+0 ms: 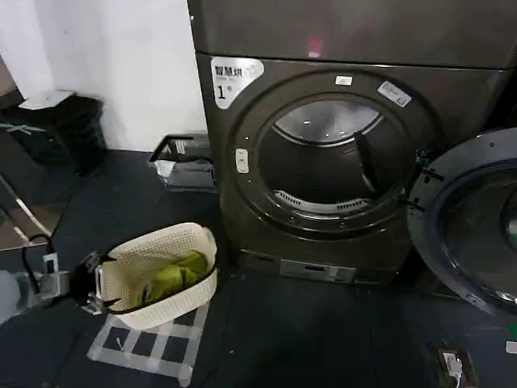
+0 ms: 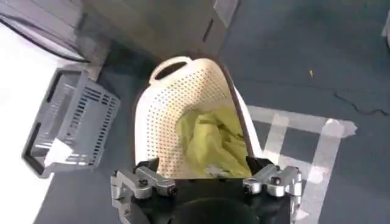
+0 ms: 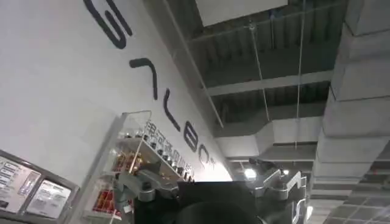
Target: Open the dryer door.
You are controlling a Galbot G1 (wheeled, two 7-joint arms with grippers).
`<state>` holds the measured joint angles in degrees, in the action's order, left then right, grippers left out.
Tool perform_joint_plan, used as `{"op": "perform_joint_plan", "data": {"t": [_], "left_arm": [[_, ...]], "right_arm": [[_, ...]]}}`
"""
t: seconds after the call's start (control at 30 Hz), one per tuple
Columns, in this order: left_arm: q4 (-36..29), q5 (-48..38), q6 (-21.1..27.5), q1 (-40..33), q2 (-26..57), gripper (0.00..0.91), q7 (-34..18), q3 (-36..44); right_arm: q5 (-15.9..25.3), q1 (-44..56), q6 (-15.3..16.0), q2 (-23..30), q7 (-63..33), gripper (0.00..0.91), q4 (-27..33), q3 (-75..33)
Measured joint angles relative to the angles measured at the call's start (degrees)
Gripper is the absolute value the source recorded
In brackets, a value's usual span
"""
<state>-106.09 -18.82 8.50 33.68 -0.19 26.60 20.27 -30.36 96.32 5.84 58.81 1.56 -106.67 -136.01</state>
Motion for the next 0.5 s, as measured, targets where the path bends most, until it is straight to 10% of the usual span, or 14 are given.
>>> {"op": "perform_joint_plan", "data": {"t": [0.5], "left_arm": [[1.6, 1.4, 0.0, 0.2, -0.9, 0.907, 0.4, 0.2]], "right_arm": [[0.2, -0.2, -0.1, 0.2, 0.5, 0.907, -0.4, 0.1]]}}
